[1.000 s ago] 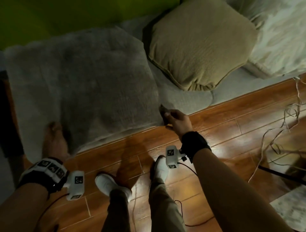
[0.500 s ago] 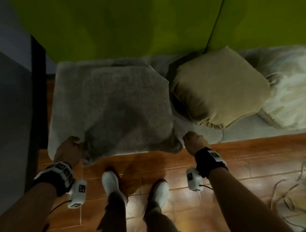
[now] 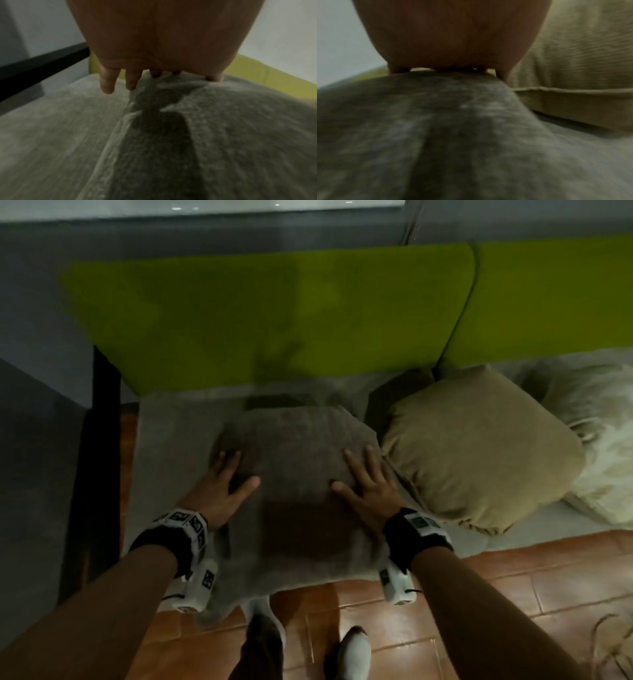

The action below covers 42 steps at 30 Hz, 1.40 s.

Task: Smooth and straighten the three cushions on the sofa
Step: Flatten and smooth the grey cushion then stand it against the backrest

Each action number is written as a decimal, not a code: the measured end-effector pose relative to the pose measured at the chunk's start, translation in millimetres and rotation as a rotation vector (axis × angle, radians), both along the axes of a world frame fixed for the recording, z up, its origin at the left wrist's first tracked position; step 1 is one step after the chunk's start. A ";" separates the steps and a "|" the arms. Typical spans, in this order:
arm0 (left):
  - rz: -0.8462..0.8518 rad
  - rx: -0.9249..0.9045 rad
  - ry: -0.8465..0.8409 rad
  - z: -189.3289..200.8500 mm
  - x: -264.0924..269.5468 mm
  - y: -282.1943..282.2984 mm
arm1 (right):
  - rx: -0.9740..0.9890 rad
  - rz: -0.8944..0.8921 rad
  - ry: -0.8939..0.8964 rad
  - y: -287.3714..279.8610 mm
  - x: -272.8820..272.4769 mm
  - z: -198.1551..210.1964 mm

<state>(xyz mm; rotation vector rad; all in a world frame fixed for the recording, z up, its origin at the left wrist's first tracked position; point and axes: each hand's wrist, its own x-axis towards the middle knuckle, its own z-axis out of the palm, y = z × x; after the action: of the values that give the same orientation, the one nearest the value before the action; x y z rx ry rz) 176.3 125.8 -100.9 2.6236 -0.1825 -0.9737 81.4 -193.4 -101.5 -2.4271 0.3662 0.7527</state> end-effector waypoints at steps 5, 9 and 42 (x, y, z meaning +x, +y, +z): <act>-0.059 -0.074 0.065 -10.3 26.3 24.1 | 0.111 -0.201 0.210 -21.9 -2.9 17.1; 0.136 -0.105 -0.248 4.7 60.4 32.6 | -0.060 -0.265 -0.177 -27.4 41.4 45.5; 0.409 -0.113 -0.110 34.0 89.4 42.3 | -0.063 -0.211 -0.241 -53.7 130.6 59.7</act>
<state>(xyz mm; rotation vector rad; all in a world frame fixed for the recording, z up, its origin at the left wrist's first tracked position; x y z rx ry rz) 265.8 168.2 -66.9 2.4722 0.2574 -0.6593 212.1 -247.0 -41.8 -2.4537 0.5449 0.3581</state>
